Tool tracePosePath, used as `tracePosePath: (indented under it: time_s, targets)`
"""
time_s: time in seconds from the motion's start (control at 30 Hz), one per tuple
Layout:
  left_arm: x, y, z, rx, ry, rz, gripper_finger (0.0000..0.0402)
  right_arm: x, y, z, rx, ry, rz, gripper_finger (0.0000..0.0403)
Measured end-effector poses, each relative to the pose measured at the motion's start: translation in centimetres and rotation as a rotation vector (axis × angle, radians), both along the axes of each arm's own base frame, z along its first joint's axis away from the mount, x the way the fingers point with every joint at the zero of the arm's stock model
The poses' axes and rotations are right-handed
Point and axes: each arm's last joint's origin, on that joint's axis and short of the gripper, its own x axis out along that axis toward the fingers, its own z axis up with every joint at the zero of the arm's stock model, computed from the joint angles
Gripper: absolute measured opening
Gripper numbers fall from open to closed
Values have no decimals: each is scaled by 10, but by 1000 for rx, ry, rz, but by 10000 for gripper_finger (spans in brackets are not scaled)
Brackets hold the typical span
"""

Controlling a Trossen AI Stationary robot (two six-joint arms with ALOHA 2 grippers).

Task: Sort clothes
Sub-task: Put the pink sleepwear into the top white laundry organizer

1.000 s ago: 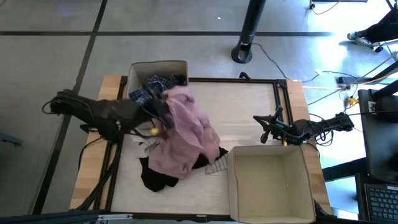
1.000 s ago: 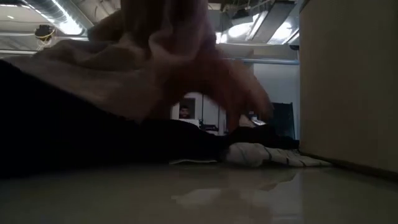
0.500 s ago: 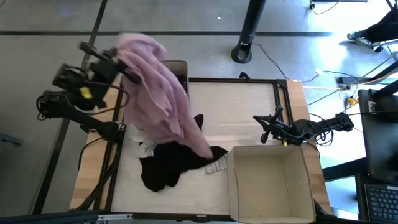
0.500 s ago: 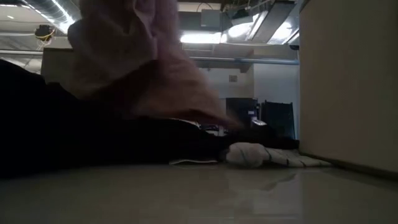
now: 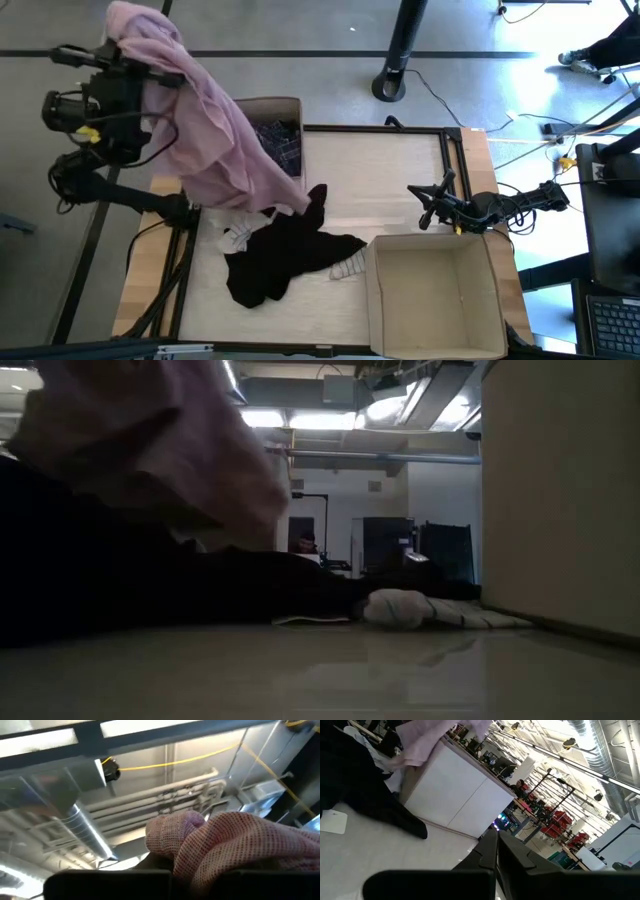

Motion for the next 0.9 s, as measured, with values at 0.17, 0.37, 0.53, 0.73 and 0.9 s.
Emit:
tracePosePath:
  time_s: [0.17, 0.37, 0.53, 0.73, 0.9]
  targets:
    - [30, 18, -20, -116, 176, -21, 5, 0, 0, 0, 0, 0, -1, 17]
    - [63, 55, -61, -370, 337, -28, 8, 0, 0, 0, 1, -1, -2, 17]
    - [71, 83, -99, -641, 417, -2, 6, 0, 0, 0, 3, -1, -2, 17]
    - [78, 106, -162, -1000, 462, -13, 12, 0, 0, 0, 2, -1, -2, 17]
    - [91, 117, -224, -1238, 535, -42, 11, 0, 0, 0, 1, 0, -2, 17]
